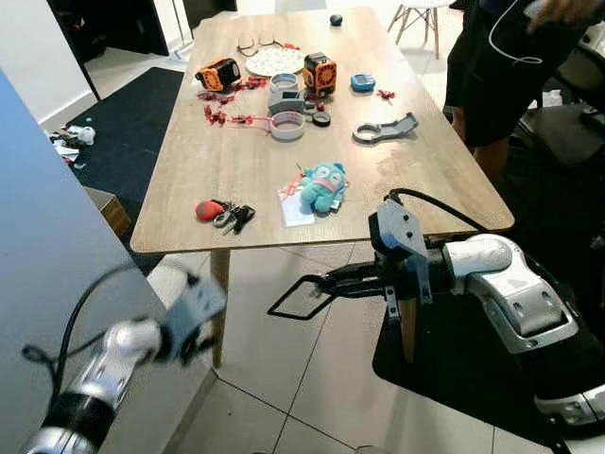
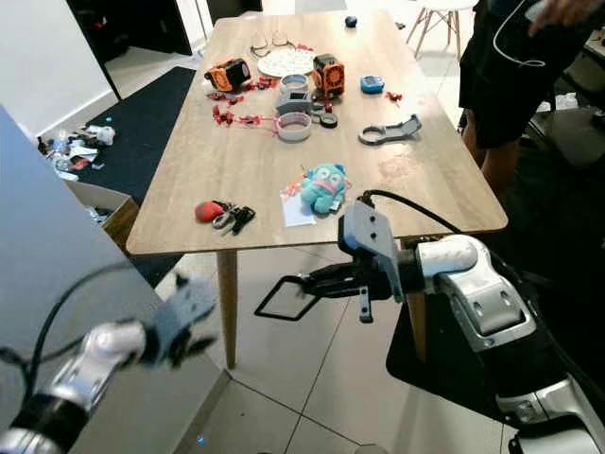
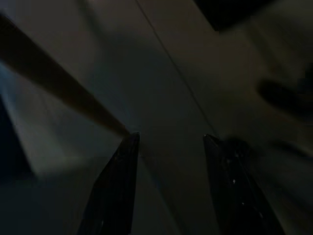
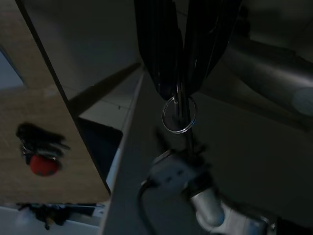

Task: Hang keys on a hook

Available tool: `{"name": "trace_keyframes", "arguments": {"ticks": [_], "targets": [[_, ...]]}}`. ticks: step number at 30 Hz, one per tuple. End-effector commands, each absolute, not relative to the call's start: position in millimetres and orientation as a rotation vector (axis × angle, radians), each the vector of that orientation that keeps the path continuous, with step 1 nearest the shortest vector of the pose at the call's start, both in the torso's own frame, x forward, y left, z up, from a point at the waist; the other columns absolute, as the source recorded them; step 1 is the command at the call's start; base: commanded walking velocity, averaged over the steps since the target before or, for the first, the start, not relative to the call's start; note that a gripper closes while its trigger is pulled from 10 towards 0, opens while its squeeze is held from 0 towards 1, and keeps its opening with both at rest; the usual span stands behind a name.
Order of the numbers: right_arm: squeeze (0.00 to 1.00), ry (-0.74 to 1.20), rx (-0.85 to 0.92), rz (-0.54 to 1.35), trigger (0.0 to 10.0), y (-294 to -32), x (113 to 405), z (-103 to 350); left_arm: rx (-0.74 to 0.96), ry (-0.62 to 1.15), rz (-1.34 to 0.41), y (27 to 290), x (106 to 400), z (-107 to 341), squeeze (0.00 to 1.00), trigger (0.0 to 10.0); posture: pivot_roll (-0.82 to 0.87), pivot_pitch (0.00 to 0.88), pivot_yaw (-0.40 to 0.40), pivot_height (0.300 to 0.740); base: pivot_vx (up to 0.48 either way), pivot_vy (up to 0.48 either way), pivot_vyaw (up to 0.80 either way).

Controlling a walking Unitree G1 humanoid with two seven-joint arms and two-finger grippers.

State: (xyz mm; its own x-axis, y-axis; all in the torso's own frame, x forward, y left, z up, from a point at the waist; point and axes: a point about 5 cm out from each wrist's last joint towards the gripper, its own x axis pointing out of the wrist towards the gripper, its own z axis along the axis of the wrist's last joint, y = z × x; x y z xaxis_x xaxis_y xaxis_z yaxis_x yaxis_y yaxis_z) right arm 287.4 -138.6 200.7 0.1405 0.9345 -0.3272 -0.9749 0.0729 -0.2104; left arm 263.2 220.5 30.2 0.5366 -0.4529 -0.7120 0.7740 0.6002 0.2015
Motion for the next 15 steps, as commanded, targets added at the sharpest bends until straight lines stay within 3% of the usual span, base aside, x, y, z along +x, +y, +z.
{"name": "trace_keyframes", "arguments": {"ticks": [1,2,6,11,12,15], "targets": [[0.0,0.1,-0.406,1.464,0.0,-135,283,203,0.539,0.77,-0.783,237,248,18,0.0,10.0,-0.07,0.086,0.051,0.74,0.0,0.0,0.0],[0.0,0.1,-0.406,1.464,0.0,-135,283,203,0.539,0.77,-0.783,237,248,18,0.0,10.0,-0.07,0.086,0.051,0.74,0.0,0.0,0.0],[0.0,0.064,-0.45,1.371,0.0,-134,295,202,0.483,1.013,-0.776,257,202,-24,0.0,10.0,-0.06,0.076,0.048,0.74,0.0,0.0,0.0],[0.0,0.026,-0.459,1.298,0.0,-131,304,203,0.462,1.127,-0.733,259,177,-48,0.0,10.0,-0.06,0.074,0.047,0.74,0.0,0.0,0.0],[0.0,0.015,-0.464,1.273,10.0,-130,307,203,0.462,1.166,-0.725,255,167,-57,0.0,10.0,-0.06,0.074,0.047,0.74,0.0,0.0,0.0],[0.0,-0.02,-0.466,1.219,10.0,-128,312,205,0.472,1.262,-0.706,246,146,-76,0.0,10.0,-0.05,0.069,0.044,0.74,0.0,0.0,0.0]]}}
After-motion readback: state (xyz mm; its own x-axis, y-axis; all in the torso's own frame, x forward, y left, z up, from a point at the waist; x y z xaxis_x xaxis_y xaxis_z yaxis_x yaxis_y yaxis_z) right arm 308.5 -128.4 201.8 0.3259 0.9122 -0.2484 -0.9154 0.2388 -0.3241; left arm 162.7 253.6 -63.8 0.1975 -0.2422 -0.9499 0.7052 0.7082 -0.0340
